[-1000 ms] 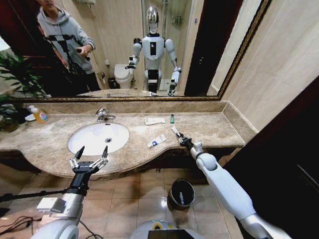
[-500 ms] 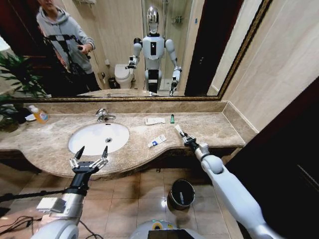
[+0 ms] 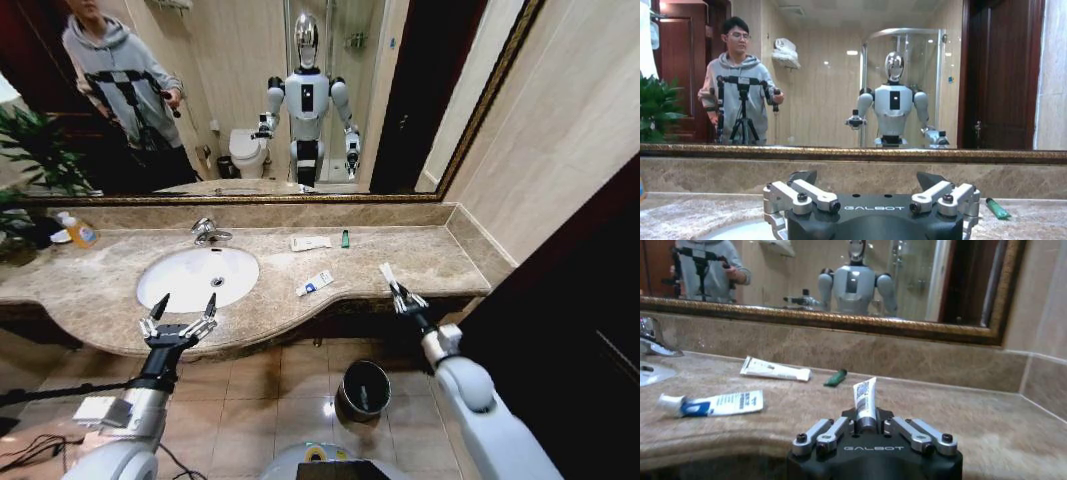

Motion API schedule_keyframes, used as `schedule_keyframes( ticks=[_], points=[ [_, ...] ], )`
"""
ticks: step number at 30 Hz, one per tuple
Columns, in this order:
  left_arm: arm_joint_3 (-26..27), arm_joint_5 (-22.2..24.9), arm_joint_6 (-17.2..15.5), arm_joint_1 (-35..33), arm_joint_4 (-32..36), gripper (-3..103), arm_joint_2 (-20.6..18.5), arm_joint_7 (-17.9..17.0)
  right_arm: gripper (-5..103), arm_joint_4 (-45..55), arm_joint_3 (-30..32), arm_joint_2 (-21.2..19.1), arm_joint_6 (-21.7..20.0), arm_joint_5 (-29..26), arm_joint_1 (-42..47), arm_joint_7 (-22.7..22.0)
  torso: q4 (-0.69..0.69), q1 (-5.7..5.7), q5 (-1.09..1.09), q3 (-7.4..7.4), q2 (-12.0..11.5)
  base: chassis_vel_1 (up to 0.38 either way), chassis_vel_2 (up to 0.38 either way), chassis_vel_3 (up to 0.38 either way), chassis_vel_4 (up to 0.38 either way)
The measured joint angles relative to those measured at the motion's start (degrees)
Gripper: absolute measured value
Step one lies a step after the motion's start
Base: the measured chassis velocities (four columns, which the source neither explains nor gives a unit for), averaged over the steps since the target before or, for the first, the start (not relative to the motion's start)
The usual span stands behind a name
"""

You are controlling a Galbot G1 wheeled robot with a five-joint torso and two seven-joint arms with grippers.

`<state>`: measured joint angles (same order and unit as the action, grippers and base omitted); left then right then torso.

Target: Pick up the trash from the sink and place it in the trash bin.

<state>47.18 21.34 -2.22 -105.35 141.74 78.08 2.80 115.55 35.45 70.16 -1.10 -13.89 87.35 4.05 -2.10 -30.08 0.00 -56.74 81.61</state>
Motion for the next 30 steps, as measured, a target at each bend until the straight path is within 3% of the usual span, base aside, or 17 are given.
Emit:
schedule_keyframes(
  ticks=[3, 13, 24, 30],
  points=[
    [0.0, 0.0, 0.0, 0.0, 0.0, 100, 0.0, 0.0, 18, 1.46, 1.06, 4.42, 2.7, 3.25, 5.23, 0.3, -0.01, 0.0, 0.0, 0.0, 0.0, 0.0, 0.0, 0.0, 0.0],
    [0.0, 0.0, 0.0, 0.0, 0.0, 100, 0.0, 0.0, 18, -1.74, 1.52, 10.08, 7.27, 7.49, 10.83, 1.04, -0.01, 0.0, 0.0, 0.0, 0.0, 0.0, 0.0, 0.0, 0.0],
    [0.0, 0.0, 0.0, 0.0, 0.0, 100, 0.0, 0.0, 18, -16.36, 0.3, 9.99, 8.4, 6.14, 9.39, 3.43, -0.01, -0.01, 0.01, -0.01, -0.01, 0.0, 0.0, 0.0, 0.0],
    [0.0, 0.0, 0.0, 0.0, 0.0, 100, 0.0, 0.0, 18, -29.68, -1.42, 8.57, 8.25, 9.11, 3.08, 4.92, -0.01, -0.01, 0.0, -0.01, -0.01, 0.0, 0.0, 0.0, 0.0]
  ],
)
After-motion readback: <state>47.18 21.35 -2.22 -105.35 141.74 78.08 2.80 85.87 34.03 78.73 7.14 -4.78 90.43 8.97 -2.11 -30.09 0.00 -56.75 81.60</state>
